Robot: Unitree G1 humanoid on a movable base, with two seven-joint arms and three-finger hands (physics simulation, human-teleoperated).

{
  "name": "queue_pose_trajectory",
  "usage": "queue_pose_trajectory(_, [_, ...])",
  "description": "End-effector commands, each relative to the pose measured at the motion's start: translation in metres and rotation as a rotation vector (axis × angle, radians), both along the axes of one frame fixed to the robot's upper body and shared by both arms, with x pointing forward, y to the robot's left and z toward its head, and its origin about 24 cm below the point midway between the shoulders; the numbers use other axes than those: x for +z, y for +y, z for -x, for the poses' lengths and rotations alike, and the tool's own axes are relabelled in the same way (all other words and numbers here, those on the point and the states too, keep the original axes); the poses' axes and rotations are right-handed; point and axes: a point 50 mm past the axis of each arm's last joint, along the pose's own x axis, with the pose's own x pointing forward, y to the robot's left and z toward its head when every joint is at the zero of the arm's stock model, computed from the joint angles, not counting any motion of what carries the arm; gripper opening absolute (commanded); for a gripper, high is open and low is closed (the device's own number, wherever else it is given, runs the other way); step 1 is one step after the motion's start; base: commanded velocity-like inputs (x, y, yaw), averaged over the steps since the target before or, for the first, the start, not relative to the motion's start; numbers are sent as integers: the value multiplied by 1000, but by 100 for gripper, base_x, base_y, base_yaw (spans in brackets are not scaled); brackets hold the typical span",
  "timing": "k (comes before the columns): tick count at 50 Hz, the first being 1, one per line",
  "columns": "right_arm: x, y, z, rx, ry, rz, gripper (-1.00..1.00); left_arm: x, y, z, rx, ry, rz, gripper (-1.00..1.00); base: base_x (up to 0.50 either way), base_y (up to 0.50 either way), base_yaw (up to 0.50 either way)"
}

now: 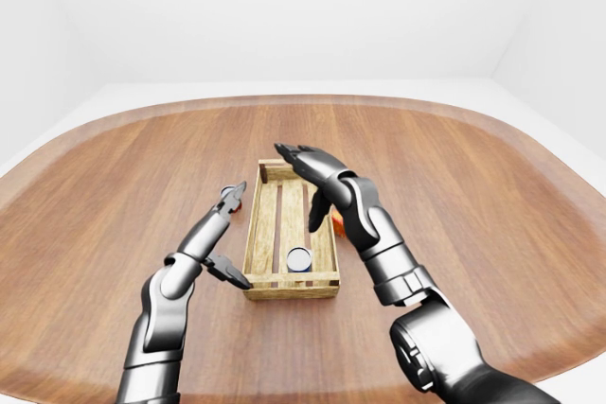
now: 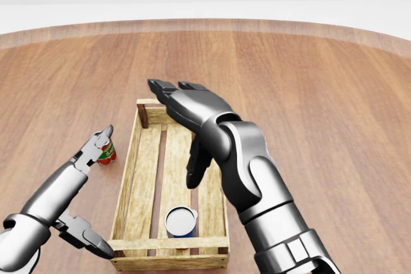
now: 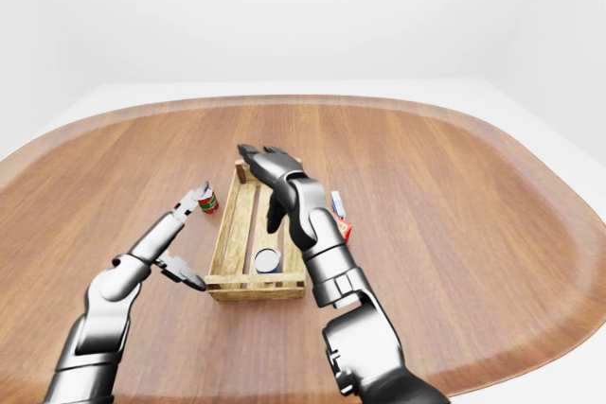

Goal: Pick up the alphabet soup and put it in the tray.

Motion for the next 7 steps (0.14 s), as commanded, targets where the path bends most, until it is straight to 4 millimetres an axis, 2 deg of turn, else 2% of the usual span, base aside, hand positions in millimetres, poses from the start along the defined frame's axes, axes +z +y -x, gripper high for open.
queue_pose_trajectory(1, [13,-41,-1,-66,-17,-151,95,-2,2,2,9,6,2,100,0,0,0])
queue_pose_trajectory(3, [14,-53,-3,-92,-13,-187,95,-3,2,3,12,9,1,100,0,0,0])
queue_pose_trajectory(7, [10,-64,-4,-117,-10,-212,95,-3,2,3,9,8,1,100,0,0,0])
